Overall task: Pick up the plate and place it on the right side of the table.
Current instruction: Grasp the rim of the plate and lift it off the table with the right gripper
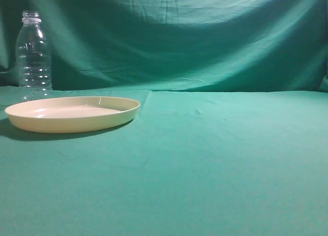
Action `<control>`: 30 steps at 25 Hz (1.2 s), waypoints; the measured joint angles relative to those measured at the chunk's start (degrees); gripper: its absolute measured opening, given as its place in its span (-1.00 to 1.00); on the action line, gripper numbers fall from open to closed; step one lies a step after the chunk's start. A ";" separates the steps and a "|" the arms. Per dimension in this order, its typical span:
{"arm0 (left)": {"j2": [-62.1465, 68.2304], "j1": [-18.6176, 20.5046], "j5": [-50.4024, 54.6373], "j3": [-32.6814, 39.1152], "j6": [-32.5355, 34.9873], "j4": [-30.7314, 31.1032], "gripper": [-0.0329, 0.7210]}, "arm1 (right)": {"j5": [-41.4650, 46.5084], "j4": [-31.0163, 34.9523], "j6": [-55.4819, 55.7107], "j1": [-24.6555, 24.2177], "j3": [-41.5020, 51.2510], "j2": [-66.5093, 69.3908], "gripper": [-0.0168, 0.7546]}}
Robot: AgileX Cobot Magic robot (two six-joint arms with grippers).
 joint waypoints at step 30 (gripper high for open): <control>0.00 0.00 0.00 0.00 0.00 0.00 -0.91 | -11.36 1.51 -0.15 0.00 0.00 0.00 -0.96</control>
